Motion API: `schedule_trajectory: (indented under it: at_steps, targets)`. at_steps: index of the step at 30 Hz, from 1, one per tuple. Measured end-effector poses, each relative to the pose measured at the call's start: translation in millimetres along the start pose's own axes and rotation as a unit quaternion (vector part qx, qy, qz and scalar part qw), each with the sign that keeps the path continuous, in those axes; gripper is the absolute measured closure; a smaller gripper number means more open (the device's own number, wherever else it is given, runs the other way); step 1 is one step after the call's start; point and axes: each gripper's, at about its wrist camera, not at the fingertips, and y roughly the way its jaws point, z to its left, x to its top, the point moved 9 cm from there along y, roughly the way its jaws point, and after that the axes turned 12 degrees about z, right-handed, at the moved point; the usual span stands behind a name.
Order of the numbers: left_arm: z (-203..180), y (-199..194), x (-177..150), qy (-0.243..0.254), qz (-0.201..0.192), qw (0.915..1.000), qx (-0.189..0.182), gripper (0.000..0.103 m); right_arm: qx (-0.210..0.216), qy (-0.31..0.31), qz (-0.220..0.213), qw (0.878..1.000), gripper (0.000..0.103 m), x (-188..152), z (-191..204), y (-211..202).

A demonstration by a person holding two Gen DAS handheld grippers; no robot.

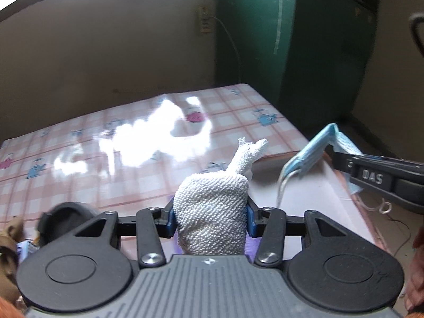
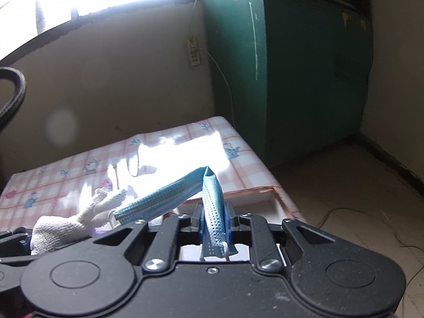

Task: Organize soft objects
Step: 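Carry the white towel and blue mask in both grippers to the white box, then open both grippers to drop the towel and mask into the white box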

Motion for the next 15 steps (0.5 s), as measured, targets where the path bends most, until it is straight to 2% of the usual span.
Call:
schedule_trajectory:
  at_steps: [8,11,13,15]
  targets:
    - [-37,18,-2,0.019,0.016,0.9995,-0.021,0.054,-0.009,-0.015,0.034,0.999,0.084,2,-28,16]
    - [-44,25,-4,0.021,0.024,0.9991,-0.027,0.054,-0.01,-0.03,0.056,0.998,0.077,2,-32,28]
    - [-48,31,-4,0.023,0.03,0.9989,-0.028,0.053,-0.012,-0.036,0.068,0.997,0.068,2,-35,35]
    - [-51,36,-4,0.023,0.035,0.9985,-0.035,0.051,-0.018,-0.037,0.071,0.997,0.043,4,-38,39]
